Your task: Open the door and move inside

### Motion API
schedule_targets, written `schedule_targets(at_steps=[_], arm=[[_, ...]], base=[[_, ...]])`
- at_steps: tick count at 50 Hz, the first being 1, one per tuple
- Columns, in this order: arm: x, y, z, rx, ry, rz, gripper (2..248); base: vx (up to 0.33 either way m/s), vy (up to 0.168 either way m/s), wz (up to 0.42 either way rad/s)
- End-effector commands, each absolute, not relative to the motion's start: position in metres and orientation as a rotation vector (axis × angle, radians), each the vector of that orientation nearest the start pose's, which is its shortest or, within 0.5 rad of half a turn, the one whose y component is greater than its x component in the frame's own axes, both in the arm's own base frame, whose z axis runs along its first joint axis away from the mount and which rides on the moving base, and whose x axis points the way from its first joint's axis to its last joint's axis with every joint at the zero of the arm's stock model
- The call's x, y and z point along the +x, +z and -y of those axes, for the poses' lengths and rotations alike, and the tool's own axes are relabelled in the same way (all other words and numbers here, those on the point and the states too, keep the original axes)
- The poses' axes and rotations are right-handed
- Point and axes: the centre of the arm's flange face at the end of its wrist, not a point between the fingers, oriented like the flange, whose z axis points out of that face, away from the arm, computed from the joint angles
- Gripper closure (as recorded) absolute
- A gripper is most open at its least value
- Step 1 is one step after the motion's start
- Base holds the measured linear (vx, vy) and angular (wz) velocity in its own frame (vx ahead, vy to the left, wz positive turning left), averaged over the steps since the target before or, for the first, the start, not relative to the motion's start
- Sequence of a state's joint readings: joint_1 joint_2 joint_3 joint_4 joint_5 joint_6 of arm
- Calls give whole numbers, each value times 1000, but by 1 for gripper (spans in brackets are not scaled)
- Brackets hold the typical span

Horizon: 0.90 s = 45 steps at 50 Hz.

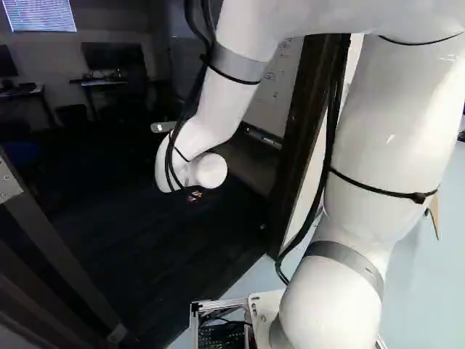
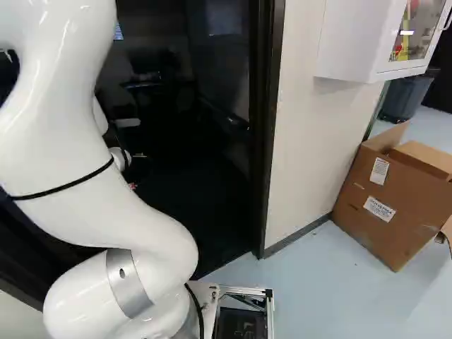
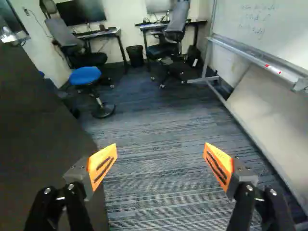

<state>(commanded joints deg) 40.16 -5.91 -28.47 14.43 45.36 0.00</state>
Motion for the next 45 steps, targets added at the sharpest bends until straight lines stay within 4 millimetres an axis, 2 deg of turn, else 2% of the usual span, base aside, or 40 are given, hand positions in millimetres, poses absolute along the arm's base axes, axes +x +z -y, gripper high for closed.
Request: schedule_targets(at_steps=[45], arm=[[322, 382, -193, -2374, -1552, 407, 3]], base=[[0, 0, 0]])
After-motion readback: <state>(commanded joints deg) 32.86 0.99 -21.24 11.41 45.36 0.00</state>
